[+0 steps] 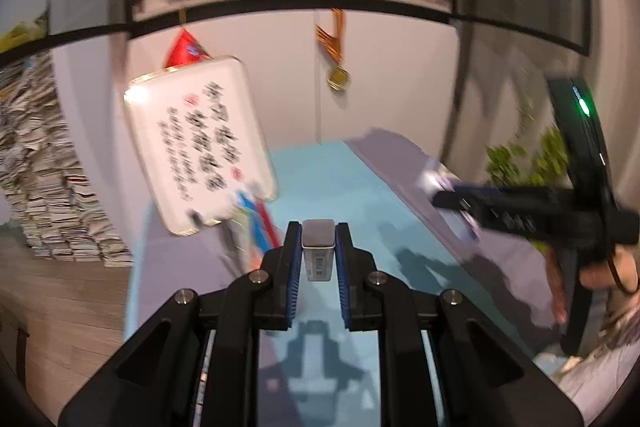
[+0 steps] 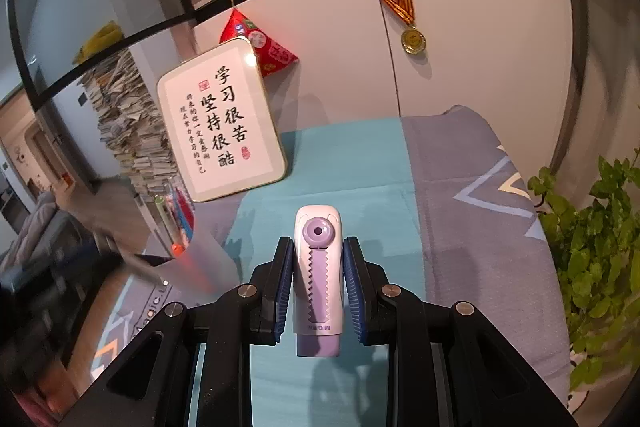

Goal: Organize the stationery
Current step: 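Lower the white eraser into the frosted cup and open the left gripper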

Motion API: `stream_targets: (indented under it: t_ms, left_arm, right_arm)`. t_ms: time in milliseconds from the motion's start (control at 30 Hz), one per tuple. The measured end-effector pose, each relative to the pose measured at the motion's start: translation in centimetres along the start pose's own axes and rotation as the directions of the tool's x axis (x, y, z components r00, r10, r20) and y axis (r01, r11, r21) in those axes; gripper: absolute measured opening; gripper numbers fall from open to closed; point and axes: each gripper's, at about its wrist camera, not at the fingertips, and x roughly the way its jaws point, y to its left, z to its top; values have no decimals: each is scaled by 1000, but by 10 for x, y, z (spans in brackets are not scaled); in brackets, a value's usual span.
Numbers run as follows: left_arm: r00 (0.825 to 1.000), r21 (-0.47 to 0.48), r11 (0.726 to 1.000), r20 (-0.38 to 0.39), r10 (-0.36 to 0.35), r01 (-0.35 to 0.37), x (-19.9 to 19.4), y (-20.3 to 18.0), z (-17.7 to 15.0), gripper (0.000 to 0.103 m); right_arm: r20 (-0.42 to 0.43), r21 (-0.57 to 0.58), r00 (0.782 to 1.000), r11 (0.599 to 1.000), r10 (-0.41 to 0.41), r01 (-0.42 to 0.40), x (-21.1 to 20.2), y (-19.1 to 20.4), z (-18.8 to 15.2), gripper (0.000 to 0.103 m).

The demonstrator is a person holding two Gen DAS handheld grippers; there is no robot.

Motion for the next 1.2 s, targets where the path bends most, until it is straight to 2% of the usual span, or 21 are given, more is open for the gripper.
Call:
stream_targets:
  t_ms: [133, 367, 567, 967, 1200]
  left_arm:
    - [999, -40, 998, 26, 46, -45, -1, 24, 8, 15]
    - [1000, -124, 992, -2, 2, -2, 11, 49, 13, 15]
    - [997, -126, 990, -42, -65, 59, 26, 42, 11, 15]
    - [990, -115, 992, -121, -68, 54, 56, 35, 6, 15]
    - [983, -147, 988, -169, -77, 52, 70, 39, 3, 15]
  right_arm:
    - [-5, -4, 1000, 1000, 3, -3, 1, 2, 0, 26]
    - [-7, -5, 1000, 1000, 1, -1, 2, 4, -1, 26]
    - [-12, 3, 1000, 1000, -3, 3, 2, 3, -1, 26]
    - [-13, 24, 1000, 1000, -6, 7, 1, -5, -4, 26]
    - [-13, 24, 1000, 1000, -6, 6, 2, -5, -4, 26]
